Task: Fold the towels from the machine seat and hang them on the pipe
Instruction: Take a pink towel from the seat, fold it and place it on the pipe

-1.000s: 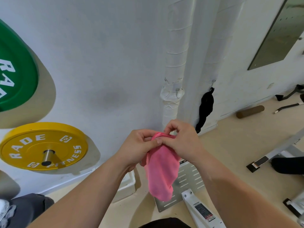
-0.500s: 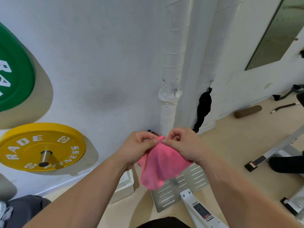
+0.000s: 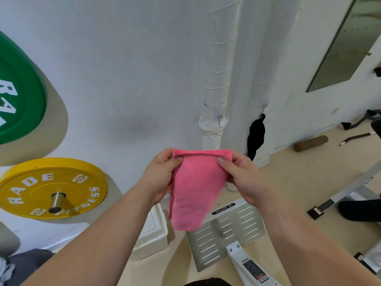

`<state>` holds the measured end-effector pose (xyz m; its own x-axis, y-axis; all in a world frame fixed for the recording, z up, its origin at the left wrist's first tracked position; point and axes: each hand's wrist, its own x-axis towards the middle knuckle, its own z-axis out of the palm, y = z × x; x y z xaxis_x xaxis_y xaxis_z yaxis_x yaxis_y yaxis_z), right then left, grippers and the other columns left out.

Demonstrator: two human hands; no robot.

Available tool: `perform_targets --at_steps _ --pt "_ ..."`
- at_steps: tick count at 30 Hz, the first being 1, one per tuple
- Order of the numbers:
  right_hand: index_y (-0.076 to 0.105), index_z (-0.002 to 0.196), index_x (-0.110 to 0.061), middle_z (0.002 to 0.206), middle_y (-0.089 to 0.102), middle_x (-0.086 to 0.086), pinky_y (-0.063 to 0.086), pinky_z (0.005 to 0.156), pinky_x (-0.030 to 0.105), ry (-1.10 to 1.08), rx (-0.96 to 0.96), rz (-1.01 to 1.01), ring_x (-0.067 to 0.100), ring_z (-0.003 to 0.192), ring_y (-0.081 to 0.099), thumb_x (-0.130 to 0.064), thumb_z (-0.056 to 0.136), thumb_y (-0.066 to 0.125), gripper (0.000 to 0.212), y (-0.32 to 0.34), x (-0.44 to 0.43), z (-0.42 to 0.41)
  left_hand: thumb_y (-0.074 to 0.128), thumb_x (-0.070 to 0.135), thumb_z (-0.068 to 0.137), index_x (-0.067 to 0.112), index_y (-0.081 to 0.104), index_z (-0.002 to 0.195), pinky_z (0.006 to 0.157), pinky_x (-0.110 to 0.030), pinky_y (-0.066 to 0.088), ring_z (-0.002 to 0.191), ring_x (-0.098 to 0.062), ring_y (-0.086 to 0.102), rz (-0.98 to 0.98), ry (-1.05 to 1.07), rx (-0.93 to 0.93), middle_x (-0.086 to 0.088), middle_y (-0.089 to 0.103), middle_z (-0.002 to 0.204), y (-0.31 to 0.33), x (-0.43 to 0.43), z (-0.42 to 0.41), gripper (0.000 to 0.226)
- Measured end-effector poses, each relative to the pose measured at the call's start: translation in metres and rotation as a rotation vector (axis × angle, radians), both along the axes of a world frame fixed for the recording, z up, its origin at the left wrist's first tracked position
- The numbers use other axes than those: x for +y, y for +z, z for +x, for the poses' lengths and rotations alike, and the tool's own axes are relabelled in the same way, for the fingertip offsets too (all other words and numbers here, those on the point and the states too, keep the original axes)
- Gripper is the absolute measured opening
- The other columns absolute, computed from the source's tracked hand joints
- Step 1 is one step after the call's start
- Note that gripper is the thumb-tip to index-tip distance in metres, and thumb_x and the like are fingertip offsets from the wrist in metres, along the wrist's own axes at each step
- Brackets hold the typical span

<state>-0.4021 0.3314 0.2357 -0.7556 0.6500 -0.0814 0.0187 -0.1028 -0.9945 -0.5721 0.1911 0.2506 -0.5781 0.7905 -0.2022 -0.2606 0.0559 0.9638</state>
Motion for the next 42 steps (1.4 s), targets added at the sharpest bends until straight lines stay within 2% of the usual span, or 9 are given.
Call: perform_targets --at_steps 6,10,15,18,23,27,30,34,42 --pt "0.070 0.103 -0.020 0.104 0.073 0.008 0.056 0.092 0.041 -0.251 0.031 0.208 0.024 0.101 0.069 -0.020 0.099 0.062 0.009 0.016 -0.005 -0.026 0.073 0.002 0.086 -0.001 0.065 0.116 0.062 -0.030 0.057 0.079 -0.023 0.073 0.023 0.000 -0.097 -0.017 0.075 0.099 -0.011 0.007 0.018 0.031" --pt "0.066 0.108 -0.009 0.094 0.072 0.005 0.056 0.072 0.027 -0.420 0.049 0.136 0.010 0.084 0.067 -0.020 0.098 0.065 0.015 0.027 0.002 -0.024 0.069 0.002 0.090 0.000 0.067 0.115 0.068 -0.035 0.058 0.083 -0.026 0.071 -0.040 0.020 -0.110 -0.024 0.074 0.107 -0.023 0.013 0.023 0.025" --pt "0.040 0.146 -0.024 0.115 0.073 0.005 0.059 0.085 0.032 0.021 -0.131 -0.066 0.014 0.103 0.072 -0.004 0.079 0.083 0.082 -0.002 0.004 -0.005 0.068 0.000 0.090 0.002 0.069 0.108 0.073 -0.035 0.059 0.082 -0.025 0.070 -0.055 0.140 -0.048 -0.020 0.075 0.101 -0.012 0.023 0.014 0.018" --pt "0.010 0.158 -0.038 0.090 0.077 0.009 0.058 0.085 0.034 -0.051 -0.149 -0.076 0.015 0.085 0.073 0.011 0.085 0.070 0.106 -0.018 0.003 0.000 0.076 0.004 0.085 0.004 0.063 0.116 0.072 -0.035 0.057 0.080 -0.025 0.067 -0.195 0.255 0.039 -0.019 0.073 0.101 -0.012 0.023 0.002 0.034" --pt "0.058 0.115 -0.039 0.076 0.067 0.013 0.053 0.074 0.037 -0.273 -0.026 0.046 0.017 0.072 0.063 -0.001 0.091 0.068 0.046 -0.020 0.002 -0.006 0.085 0.003 0.075 0.041 0.028 0.148 0.079 -0.042 0.059 0.076 -0.020 0.071 -0.176 0.046 0.136 -0.011 0.070 0.104 -0.023 0.004 0.015 0.100" --pt "0.073 0.080 -0.022 0.077 0.072 -0.009 0.051 0.079 0.026 -0.317 -0.001 0.177 0.005 0.078 0.064 0.007 0.090 0.062 0.032 -0.017 0.003 -0.006 0.066 -0.010 0.079 0.034 0.054 0.138 0.073 -0.038 0.049 0.056 -0.004 0.065 -0.210 0.008 0.391 -0.002 0.065 0.101 -0.026 0.002 0.039 0.074" --pt "0.076 0.093 -0.023 0.088 0.074 -0.017 0.050 0.082 0.020 -0.236 -0.025 0.196 0.000 0.088 0.064 0.003 0.090 0.066 0.028 -0.014 0.001 -0.004 0.068 0.003 0.080 0.027 0.072 0.115 0.087 -0.030 0.055 0.092 -0.006 0.069 -0.232 0.109 0.622 0.003 0.070 0.112 -0.023 0.008 0.032 0.043" --pt "0.060 0.130 -0.036 0.124 0.065 -0.014 0.054 0.094 0.026 0.024 -0.216 0.350 0.004 0.111 0.064 -0.008 0.073 0.082 0.067 -0.021 0.008 0.003 0.068 -0.001 0.084 0.024 0.074 0.107 0.088 -0.032 0.059 0.095 -0.009 0.071 -0.126 0.136 0.449 0.006 0.075 0.102 -0.011 0.012 0.023 0.035" --pt "0.071 0.115 -0.015 0.109 0.074 0.002 0.055 0.085 0.017 -0.102 -0.063 0.181 0.013 0.101 0.070 0.009 0.087 0.069 0.037 -0.017 0.016 0.003 0.079 -0.006 0.076 0.023 0.071 0.117 0.082 -0.017 0.056 0.096 -0.008 0.066 -0.149 0.019 0.433 0.005 0.070 0.109 -0.001 0.011 -0.004 0.051"
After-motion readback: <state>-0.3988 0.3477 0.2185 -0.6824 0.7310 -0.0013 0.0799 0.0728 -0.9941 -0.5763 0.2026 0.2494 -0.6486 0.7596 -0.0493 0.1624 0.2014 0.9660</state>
